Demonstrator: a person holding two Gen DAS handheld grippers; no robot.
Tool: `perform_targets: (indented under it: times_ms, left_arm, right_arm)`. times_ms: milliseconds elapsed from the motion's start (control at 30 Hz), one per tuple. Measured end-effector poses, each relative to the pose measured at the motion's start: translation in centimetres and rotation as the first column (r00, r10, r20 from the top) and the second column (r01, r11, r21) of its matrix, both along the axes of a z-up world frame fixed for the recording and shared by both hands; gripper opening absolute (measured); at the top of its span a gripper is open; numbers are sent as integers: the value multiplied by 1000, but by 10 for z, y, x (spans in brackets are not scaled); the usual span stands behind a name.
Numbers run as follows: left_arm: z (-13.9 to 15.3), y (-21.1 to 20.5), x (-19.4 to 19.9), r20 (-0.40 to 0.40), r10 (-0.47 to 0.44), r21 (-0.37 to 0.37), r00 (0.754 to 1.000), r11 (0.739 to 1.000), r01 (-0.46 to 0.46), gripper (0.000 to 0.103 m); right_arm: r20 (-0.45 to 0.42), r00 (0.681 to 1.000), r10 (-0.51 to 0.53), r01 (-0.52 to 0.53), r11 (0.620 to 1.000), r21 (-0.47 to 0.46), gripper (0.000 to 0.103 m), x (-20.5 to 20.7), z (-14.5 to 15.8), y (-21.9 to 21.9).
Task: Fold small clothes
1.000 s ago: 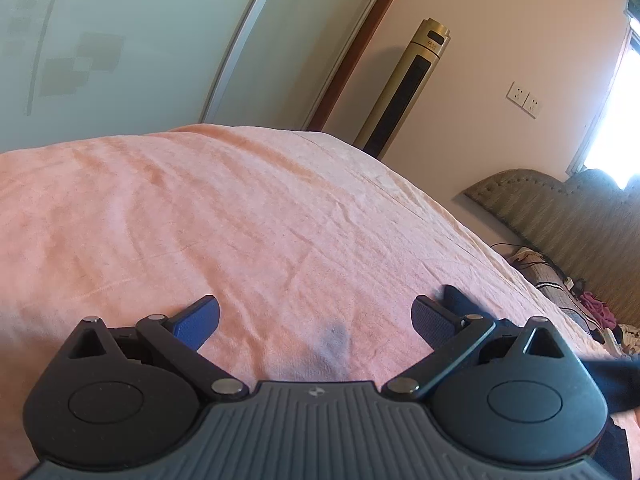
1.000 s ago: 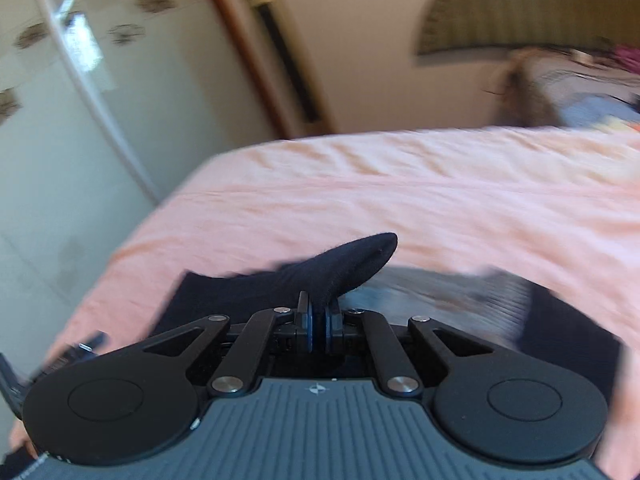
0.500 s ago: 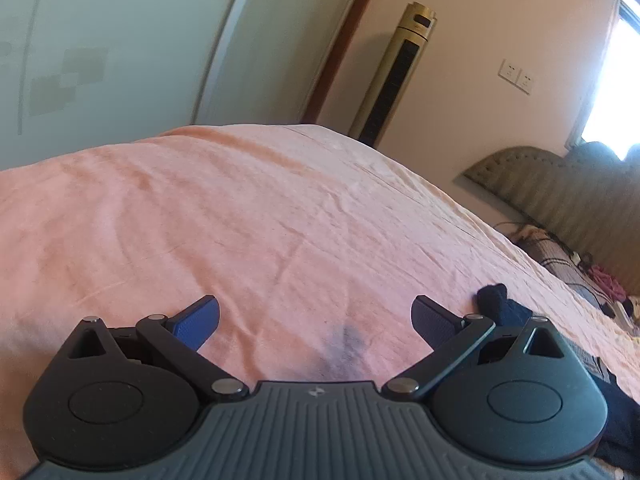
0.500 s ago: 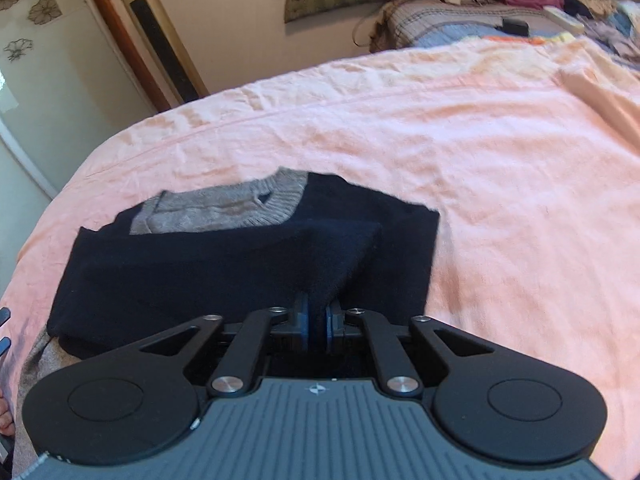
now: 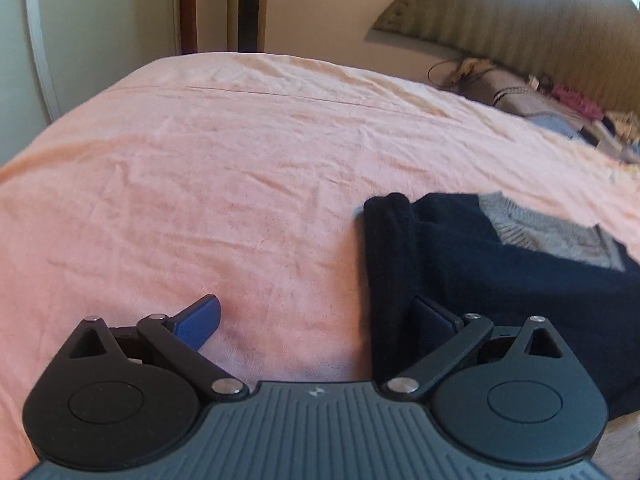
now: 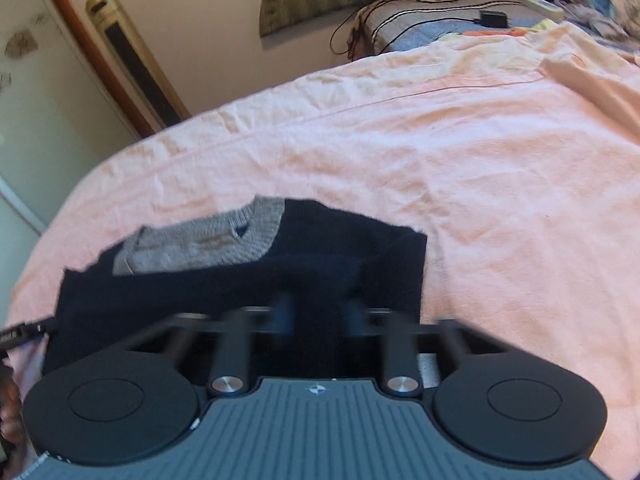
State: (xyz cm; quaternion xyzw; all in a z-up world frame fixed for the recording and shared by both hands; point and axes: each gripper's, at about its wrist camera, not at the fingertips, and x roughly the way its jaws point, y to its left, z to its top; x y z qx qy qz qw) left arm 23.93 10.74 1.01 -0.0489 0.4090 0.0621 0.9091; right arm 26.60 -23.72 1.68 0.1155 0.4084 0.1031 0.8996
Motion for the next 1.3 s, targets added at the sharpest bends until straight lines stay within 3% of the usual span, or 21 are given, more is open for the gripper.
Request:
perform_targets:
  times_ms: [67,100,133,200,267,300,367,433,500,600,633,700,767,867,933,1000,1067,1200,1267,1300]
  left_arm:
    - [-4,-4,-5,22,-6,30,1000,1000,6,100]
    - [-5,-3,-8,44,-10,35,999,999,8,100]
    - [-7,-4,-11,68,-18,49,998,999,15,101]
    - [-7,-4,-15,83,-17,54,996,998,13,101]
    - [1,-6,-17,81,11,89,997,996,-19,100]
    - [9,-10,-20,107,28,122,994,992,-41,98]
    - [25,-19,-33,214,12,144,977,989,-43,98]
    - [35,-37,-36,284,-46,142,958,990,5,98]
    - [32,-61,-23,245,-118,166,962,983,78,98]
    - [4,-82,0,110,-171,225,979,964,143,100]
    - [-1,-76,-2,145,-176,196,974,970,146,100]
    - [-5,-53,2,139,-167,78,976,985,157,101]
    - [-9,-37,6,134,-130,-13,982,991,133,103]
    - [-7,-52,-2,139,-123,71,983,991,114,103]
    - [4,-59,-25,149,-137,124,979,985,119,103]
    - [18,-55,-63,180,-207,124,962,974,187,103]
    - [23,-47,-101,217,-240,169,946,964,206,103]
    - [10,-28,-130,154,-186,200,970,968,154,102]
    - [-1,-21,-125,107,-153,167,982,977,134,102]
    - [-3,-16,-124,115,-153,131,982,982,138,91]
  right_arm:
    - [55,998,19,-17,999,-41,9,-9,7,1]
    - [42,999,19,-16,997,-77,9,-8,2,0]
    - [8,1000,16,-15,997,-81,10,-6,-9,-1]
    - [44,999,0,2,999,-41,12,-11,-11,-6]
    - [72,996,-54,52,998,25,27,-18,0,-14]
    - [120,989,-82,77,996,46,40,-25,9,-17]
    - [200,974,-110,100,993,58,42,-36,25,-19]
    - [210,974,-88,73,994,79,42,-34,31,-10]
    - [192,981,-41,35,999,36,42,-25,26,11]
    - [124,992,12,6,989,-147,43,-12,-1,40]
    - [118,993,16,8,980,-198,43,-13,-13,40]
    - [213,975,63,-14,975,-222,44,-28,-25,30]
    - [220,975,26,9,988,-156,44,-28,-26,17]
    - [230,972,37,14,976,-219,45,-31,-22,29]
    - [211,977,-20,60,980,-187,55,-46,-8,28]
    - [253,967,-17,57,987,-152,68,-83,11,21]
    - [297,955,12,51,978,-203,84,-123,21,13]
    - [197,980,8,50,956,-288,74,-154,4,-4]
    - [138,990,4,33,963,-266,48,-153,-8,-8]
    - [120,993,15,13,973,-230,19,-152,-12,-8]
